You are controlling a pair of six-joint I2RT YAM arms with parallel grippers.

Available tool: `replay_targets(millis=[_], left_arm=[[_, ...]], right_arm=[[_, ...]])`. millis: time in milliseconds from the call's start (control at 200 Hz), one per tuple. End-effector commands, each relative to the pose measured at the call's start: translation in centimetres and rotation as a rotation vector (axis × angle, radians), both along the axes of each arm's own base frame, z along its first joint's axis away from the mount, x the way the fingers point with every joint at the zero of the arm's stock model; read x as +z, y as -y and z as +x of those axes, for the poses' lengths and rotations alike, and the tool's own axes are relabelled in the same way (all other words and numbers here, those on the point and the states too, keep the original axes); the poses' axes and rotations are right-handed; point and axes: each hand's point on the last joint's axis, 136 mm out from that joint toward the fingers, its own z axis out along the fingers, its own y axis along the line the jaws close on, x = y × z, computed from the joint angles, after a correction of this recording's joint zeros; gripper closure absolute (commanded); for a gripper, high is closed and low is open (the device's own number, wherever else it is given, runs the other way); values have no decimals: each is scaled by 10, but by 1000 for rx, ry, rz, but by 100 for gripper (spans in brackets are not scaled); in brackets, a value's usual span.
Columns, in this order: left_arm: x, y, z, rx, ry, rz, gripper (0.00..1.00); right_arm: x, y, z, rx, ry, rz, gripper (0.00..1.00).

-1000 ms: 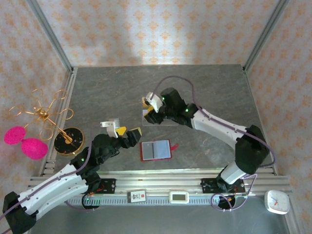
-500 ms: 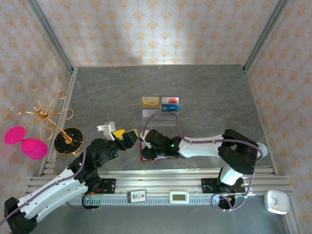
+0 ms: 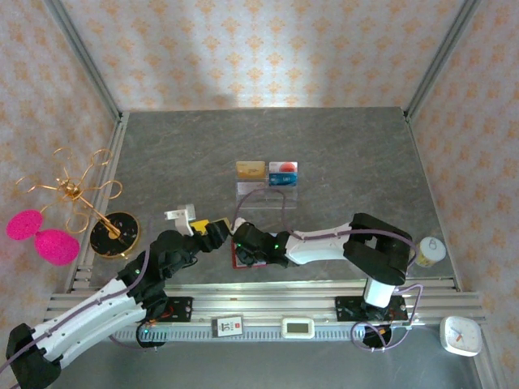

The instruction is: Take the credit cards out of the card holder

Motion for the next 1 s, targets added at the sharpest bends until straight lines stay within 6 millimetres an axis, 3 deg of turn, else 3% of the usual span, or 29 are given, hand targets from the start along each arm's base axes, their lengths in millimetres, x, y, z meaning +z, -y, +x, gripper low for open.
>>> replay_targets(millis=[0, 105, 235, 425, 541, 646, 821, 991], left_arm=[[-13, 1, 0, -4, -40, 14, 17], [-27, 7, 0, -23, -80, 26, 24], [-46, 17, -1, -63, -131, 27, 40], [-70, 35, -2, -135, -205, 51, 75], [-82, 44, -2, -171, -232, 62, 89], [-89, 55, -2, -210, -254, 68, 91], [-98, 75, -2, -277, -279, 94, 88], [-103, 98, -9, -362, -310, 111, 85]], right_arm=[[-8, 7, -1, -34, -5, -5, 96], [3, 3, 2, -66, 2, 65, 100], [19, 4, 10, -157, 9, 176, 100], [34, 10, 13, -230, 2, 291, 100], [39, 14, 13, -253, 0, 329, 100], [43, 15, 12, -264, -2, 361, 100], [50, 31, 16, -332, 23, 384, 69], [68, 63, 22, -434, 90, 404, 67]])
